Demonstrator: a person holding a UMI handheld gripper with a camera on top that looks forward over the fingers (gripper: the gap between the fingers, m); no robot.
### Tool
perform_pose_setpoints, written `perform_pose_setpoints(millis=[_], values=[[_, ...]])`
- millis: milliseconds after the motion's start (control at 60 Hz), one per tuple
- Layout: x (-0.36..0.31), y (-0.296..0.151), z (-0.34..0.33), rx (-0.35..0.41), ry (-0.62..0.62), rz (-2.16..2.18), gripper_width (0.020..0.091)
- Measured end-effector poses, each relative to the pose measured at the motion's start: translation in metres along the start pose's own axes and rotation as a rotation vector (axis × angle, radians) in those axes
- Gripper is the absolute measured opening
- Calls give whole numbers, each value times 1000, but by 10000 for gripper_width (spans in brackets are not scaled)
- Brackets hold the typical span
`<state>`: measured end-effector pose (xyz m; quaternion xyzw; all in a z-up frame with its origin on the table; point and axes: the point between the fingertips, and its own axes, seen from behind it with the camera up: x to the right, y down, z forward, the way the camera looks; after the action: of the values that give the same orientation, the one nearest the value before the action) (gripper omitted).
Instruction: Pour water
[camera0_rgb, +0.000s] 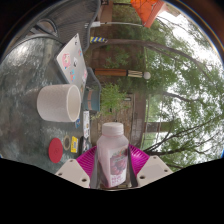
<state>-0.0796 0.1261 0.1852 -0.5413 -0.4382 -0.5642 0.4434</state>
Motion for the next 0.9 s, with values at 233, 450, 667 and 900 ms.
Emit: perform_pose_setpoints(millis=[233,450,667,900], values=[[-9,-51,23,98,49,-696,479],[-19,-50,24,113,38,-876,480],[-9,-64,27,159,61,-834,480],[94,-41,26,130,143,140,478]])
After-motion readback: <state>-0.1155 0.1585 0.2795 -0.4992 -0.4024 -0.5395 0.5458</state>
